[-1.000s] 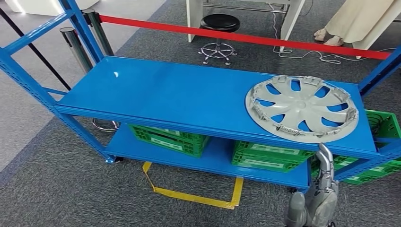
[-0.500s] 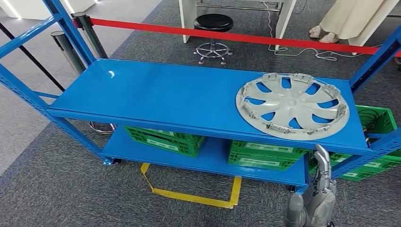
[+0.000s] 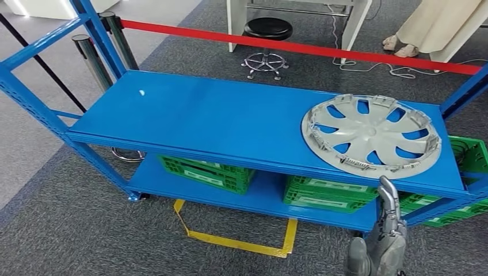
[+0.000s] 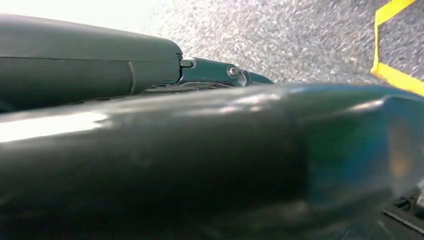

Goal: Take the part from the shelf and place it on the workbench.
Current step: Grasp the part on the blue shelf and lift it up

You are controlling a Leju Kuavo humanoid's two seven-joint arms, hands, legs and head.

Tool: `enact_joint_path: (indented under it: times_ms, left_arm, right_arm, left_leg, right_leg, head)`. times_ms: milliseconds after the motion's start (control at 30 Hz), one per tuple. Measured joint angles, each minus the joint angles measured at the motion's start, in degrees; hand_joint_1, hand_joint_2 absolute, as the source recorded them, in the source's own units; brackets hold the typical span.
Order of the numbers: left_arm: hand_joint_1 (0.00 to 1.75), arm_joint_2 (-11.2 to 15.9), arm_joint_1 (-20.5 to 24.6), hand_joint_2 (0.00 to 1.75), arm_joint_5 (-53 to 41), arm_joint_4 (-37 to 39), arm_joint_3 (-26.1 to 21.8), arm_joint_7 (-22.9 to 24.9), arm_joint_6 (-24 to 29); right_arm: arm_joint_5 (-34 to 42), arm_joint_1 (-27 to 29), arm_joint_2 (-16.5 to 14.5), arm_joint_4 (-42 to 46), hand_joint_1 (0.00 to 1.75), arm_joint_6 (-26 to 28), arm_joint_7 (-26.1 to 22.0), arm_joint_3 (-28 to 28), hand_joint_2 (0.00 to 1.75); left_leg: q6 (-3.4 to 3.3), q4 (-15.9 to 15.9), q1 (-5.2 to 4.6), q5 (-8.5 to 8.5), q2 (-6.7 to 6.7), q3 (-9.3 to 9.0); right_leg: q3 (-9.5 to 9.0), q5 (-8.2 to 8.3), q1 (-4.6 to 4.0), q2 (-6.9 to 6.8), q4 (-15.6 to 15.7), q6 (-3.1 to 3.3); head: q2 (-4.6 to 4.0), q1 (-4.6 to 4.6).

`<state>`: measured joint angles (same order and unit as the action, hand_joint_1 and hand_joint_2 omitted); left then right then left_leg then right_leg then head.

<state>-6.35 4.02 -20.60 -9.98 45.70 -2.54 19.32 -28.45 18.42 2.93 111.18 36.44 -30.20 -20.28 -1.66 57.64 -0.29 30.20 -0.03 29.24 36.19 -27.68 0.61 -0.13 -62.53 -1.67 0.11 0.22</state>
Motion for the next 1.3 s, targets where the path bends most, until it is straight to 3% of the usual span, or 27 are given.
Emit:
enact_joint_path:
  times_ms: [67,200,233,300,333,367,400,433,500,533,700,767,833,867,900,967,1033,1200,1233,1300]
  left_arm:
    - [0.00,-0.03,0.05,0.00,-0.19,0.01,0.07,0.04,-0.19]
    - [0.00,-0.10,0.27,0.00,-0.47,-0.01,0.20,0.08,-0.32]
    - [0.00,-0.09,0.32,0.00,-0.50,-0.01,0.23,0.08,-0.32]
    - [0.00,-0.07,0.27,0.00,-0.56,-0.01,0.27,0.09,-0.41]
    - [0.00,-0.05,0.23,0.00,-0.58,-0.01,0.29,0.09,-0.53]
    - [0.00,-0.04,0.20,0.00,-0.63,0.00,0.32,0.09,-0.64]
    - [0.00,-0.03,0.20,0.00,-0.71,0.00,0.37,0.10,-0.75]
    - [0.00,-0.02,0.22,0.00,-0.79,0.00,0.44,0.12,-0.79]
    - [0.00,0.02,0.19,0.00,-0.92,0.00,0.64,0.15,-0.80]
    - [0.00,0.05,0.20,0.00,-0.95,0.01,0.75,0.16,-0.80]
    - [0.00,0.07,0.21,0.00,-0.97,0.01,1.03,0.22,-0.77]
    - [0.00,0.00,0.29,0.00,-1.00,0.01,1.14,0.22,-0.74]
    - [0.00,-0.03,0.32,0.00,-1.09,0.01,1.23,0.22,-0.70]
    - [0.00,-0.03,0.29,0.00,-1.15,0.01,1.27,0.21,-0.68]
    - [0.00,-0.03,0.27,0.00,-1.26,0.01,1.29,0.20,-0.70]
    - [0.00,-0.06,0.26,0.00,-1.54,0.01,1.33,0.09,-1.10]
    - [0.00,-0.11,0.39,0.00,-2.05,0.01,1.46,0.01,-1.92]
    - [0.00,-0.23,1.17,0.00,-4.21,0.01,2.75,0.03,-4.44]
    - [0.00,-0.25,1.35,0.00,-4.63,0.01,3.06,-0.01,-4.95]
    - [0.00,-0.27,1.62,0.00,-5.40,0.01,3.70,-0.09,-5.81]
  right_arm:
    - [-0.34,-0.02,0.00,-0.08,0.00,0.07,-0.16,-0.21,0.00]
    - [-0.71,-0.01,0.00,-0.13,0.00,0.13,-0.31,-0.72,0.00]
    - [-0.76,-0.09,0.00,-0.14,0.00,0.13,-0.33,-0.89,0.00]
    - [-0.80,-0.23,0.00,-0.22,0.00,0.13,-0.34,-1.15,0.00]
    - [-0.77,-0.29,0.00,-0.33,0.00,0.11,-0.31,-1.22,0.00]
    - [-0.72,-0.36,0.00,-0.46,0.00,0.10,-0.25,-1.26,0.00]
    - [-0.66,-0.45,0.00,-0.62,0.00,0.08,-0.17,-1.27,0.00]
    - [-0.62,-0.56,0.00,-0.78,0.00,0.07,-0.10,-1.28,0.00]
    - [-0.58,-0.80,0.00,-1.02,0.00,0.05,-0.02,-1.30,0.00]
    - [-0.57,-0.90,0.00,-1.12,0.00,0.05,0.00,-1.31,0.00]
    - [-0.58,-1.32,0.00,-1.33,0.00,0.08,0.02,-1.33,0.00]
    - [-0.58,-1.41,0.00,-1.39,0.00,0.10,0.03,-1.34,0.00]
    - [-0.58,-1.35,0.00,-1.59,0.00,0.10,0.09,-1.33,0.00]
    - [-0.59,-1.32,0.00,-1.73,0.00,0.01,0.25,-1.32,0.00]
    - [-0.67,-1.32,0.01,-1.88,0.00,-0.34,0.63,-1.32,0.00]
    - [-0.83,-1.60,0.28,-2.32,0.00,-2.12,2.24,-1.32,0.00]
    - [-0.11,-2.34,0.92,-3.31,0.00,-5.05,3.63,-1.32,0.00]
    - [2.66,-6.69,2.50,-8.30,0.00,-12.80,5.21,0.28,0.00]
    - [2.62,-8.19,2.75,-9.78,0.00,-14.53,5.71,0.96,0.00]
    - [2.21,-11.60,3.26,-13.38,0.00,-17.68,6.82,2.44,0.00]
  left_leg:
    - [0.58,0.06,-0.18,0.58,0.01,-0.27]
    - [1.78,1.39,-0.11,2.03,0.15,-0.30]
    - [2.09,3.82,-0.02,3.14,0.13,0.77]
    - [2.54,11.66,0.21,5.81,0.12,5.10]
    - [2.65,15.13,0.30,6.46,0.12,7.40]
    - [2.68,16.90,0.34,6.00,0.12,8.99]
    - [2.64,16.52,0.35,4.32,0.12,9.61]
    - [2.51,13.99,0.35,1.62,0.11,9.23]
    - [2.07,7.04,0.20,-3.24,0.09,7.23]
    - [1.82,4.37,0.07,-4.10,0.08,6.25]
    - [0.51,1.34,-0.06,-3.07,-0.06,4.50]
    - [-0.05,0.69,0.15,-2.94,-0.02,3.74]
    - [-0.38,0.65,0.12,-2.41,0.01,3.27]
    - [-0.43,0.66,0.09,-2.06,-0.01,2.95]
    - [-0.43,0.66,0.07,-1.67,-0.06,2.49]
    - [-0.25,0.66,0.08,-0.70,-0.16,1.14]
    - [0.25,0.80,-0.08,0.26,-0.18,0.23]
    - [1.42,1.44,-0.07,1.36,-0.02,0.26]
    - [1.74,2.96,-0.03,2.22,-0.03,0.93]
    - [2.24,9.49,0.17,4.88,-0.05,4.36]
  right_leg:
    - [-1.91,0.06,-0.14,0.02,3.19,0.54]
    - [-3.05,-0.83,0.08,0.15,3.97,1.78]
    - [-3.51,-1.05,0.21,0.09,4.11,2.07]
    - [-4.29,-1.70,0.20,0.02,4.13,2.47]
    - [-4.72,-2.05,0.20,0.07,4.13,2.52]
    - [-5.20,-2.43,0.19,0.14,4.13,2.51]
    - [-5.78,-2.83,0.19,0.23,4.13,2.49]
    - [-6.45,-3.29,0.20,0.32,4.13,2.43]
    - [-7.30,-4.34,0.11,0.46,4.14,2.02]
    - [-7.48,-4.80,0.05,0.49,4.14,1.68]
    - [-7.83,-6.14,0.07,0.21,4.12,0.26]
    - [-5.08,-8.46,0.08,0.20,-0.85,-0.12]
    - [-0.03,-10.77,0.09,0.19,-8.37,-0.39]
    - [1.96,-10.60,0.09,0.18,-10.60,-0.47]
    - [2.98,-9.17,0.09,0.18,-10.80,-0.51]
    - [1.93,-3.57,0.10,0.14,-5.18,-0.41]
    - [-0.57,-0.08,-0.04,0.08,0.86,-0.03]
    - [-1.90,-0.15,-0.11,0.34,3.08,1.24]
    - [-2.10,-0.15,0.02,0.32,3.32,1.52]
    - [-2.35,-0.26,0.10,0.27,3.49,1.95]
  head:
    - [0.00,-0.15]
    - [0.01,-0.49]
    - [0.01,-0.60]
    - [0.00,-0.77]
    - [0.00,-0.74]
    - [0.00,-0.75]
    - [0.00,-0.77]
    - [0.00,-0.75]
    - [0.00,-0.74]
    - [0.00,-0.74]
    - [0.00,-0.65]
    - [0.00,-0.51]
    - [0.00,-0.49]
    - [0.00,-0.50]
    - [0.00,-0.49]
    - [0.00,-0.48]
    - [0.00,-0.49]
    - [0.01,-0.74]
    - [0.01,-0.83]
    - [0.01,-1.01]
